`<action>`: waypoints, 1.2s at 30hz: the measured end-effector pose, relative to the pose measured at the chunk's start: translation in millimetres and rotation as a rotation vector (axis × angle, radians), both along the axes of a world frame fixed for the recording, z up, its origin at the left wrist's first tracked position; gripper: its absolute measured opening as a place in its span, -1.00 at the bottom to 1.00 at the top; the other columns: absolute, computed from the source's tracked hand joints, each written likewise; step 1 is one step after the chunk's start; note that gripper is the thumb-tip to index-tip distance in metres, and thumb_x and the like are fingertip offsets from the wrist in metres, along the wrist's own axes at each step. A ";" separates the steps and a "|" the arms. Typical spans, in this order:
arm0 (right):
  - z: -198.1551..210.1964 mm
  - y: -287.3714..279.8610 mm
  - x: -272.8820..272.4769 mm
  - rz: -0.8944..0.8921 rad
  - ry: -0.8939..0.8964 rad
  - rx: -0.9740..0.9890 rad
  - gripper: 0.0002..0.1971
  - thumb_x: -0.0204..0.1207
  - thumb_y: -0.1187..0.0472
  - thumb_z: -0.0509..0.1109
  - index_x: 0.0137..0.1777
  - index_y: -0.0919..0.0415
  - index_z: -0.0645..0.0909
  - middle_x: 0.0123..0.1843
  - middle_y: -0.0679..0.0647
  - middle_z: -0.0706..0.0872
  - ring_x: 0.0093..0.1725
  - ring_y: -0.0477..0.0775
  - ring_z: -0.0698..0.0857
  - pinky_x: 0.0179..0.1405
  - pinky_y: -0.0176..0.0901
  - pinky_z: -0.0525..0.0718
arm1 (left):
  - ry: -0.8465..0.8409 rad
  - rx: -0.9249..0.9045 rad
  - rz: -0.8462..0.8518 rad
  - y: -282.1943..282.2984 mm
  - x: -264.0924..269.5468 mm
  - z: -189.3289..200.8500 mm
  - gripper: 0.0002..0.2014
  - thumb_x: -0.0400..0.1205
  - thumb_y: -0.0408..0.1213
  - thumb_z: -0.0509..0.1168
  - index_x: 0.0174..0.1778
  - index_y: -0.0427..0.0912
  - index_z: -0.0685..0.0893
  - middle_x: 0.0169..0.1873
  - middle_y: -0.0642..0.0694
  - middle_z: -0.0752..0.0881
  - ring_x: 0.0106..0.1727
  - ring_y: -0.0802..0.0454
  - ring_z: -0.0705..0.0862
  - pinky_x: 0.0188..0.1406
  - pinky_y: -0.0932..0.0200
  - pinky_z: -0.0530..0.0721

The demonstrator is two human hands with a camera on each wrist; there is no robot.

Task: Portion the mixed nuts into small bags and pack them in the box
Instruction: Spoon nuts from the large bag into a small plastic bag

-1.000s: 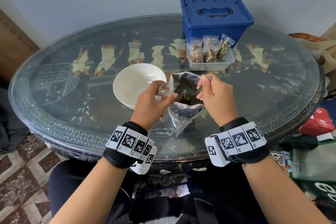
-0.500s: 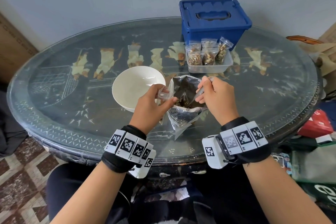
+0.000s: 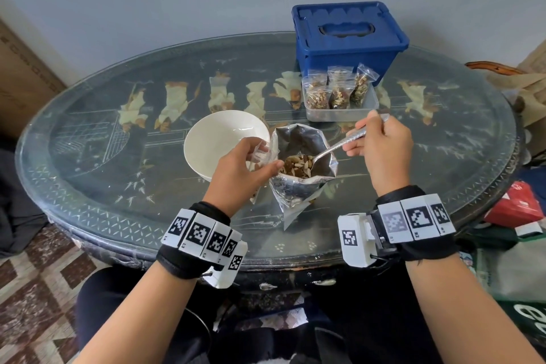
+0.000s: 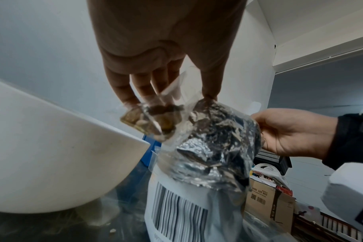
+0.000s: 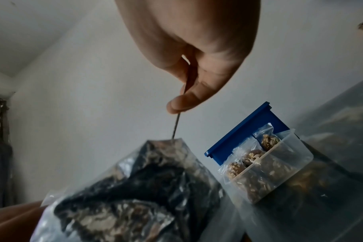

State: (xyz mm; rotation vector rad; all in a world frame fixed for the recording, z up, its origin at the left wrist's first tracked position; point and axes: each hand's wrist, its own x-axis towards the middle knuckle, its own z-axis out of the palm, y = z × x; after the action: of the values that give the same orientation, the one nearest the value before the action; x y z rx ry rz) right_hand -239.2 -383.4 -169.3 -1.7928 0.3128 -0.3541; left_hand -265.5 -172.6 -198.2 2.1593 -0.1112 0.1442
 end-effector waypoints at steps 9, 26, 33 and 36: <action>7.6 -7.4 -0.6 -0.075 -0.068 0.057 -0.66 0.72 0.19 0.07 -0.29 0.17 0.50 -0.43 0.10 0.68 -0.57 -0.07 0.68 -0.51 -0.22 0.69 | 0.008 0.148 -0.065 4.6 6.9 12.3 -0.54 0.45 -0.07 0.47 0.21 -0.19 0.59 0.01 0.02 0.62 -0.05 0.12 0.56 -0.20 0.62 0.43; 31.0 -13.9 4.7 -0.097 -0.158 0.224 -0.66 0.71 0.22 0.08 -0.29 0.24 0.50 -0.55 0.01 0.66 -0.60 -0.03 0.67 -0.61 -0.27 0.58 | 0.015 0.453 -0.241 -9.4 23.5 38.5 -0.48 0.47 -0.02 0.43 0.26 -0.22 0.55 0.11 -0.10 0.62 -0.02 0.07 0.53 0.01 0.22 0.49; 30.6 -8.6 2.8 -0.073 -0.152 0.193 -0.67 0.71 0.21 0.08 -0.28 0.24 0.50 -0.44 0.13 0.66 -0.58 -0.03 0.68 -0.61 -0.28 0.60 | 0.016 0.456 -0.271 -17.7 24.8 40.9 -0.45 0.47 -0.03 0.44 0.30 -0.23 0.53 0.14 -0.11 0.61 0.03 0.08 0.52 0.03 0.28 0.44; 29.3 -6.7 2.7 -0.064 -0.148 0.183 -0.67 0.71 0.20 0.09 -0.27 0.25 0.51 -0.44 0.12 0.67 -0.57 -0.03 0.69 -0.61 -0.29 0.60 | 0.025 0.461 -0.277 -19.1 25.0 42.2 -0.45 0.47 -0.03 0.44 0.29 -0.23 0.53 0.15 -0.12 0.61 0.09 0.01 0.56 0.09 0.21 0.49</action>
State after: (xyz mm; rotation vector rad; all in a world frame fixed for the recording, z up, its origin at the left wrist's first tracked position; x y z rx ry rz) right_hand -236.5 -390.1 -140.0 -1.5707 0.2888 -0.4861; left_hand -240.5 -191.7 -155.9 2.5737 -0.4652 -0.0776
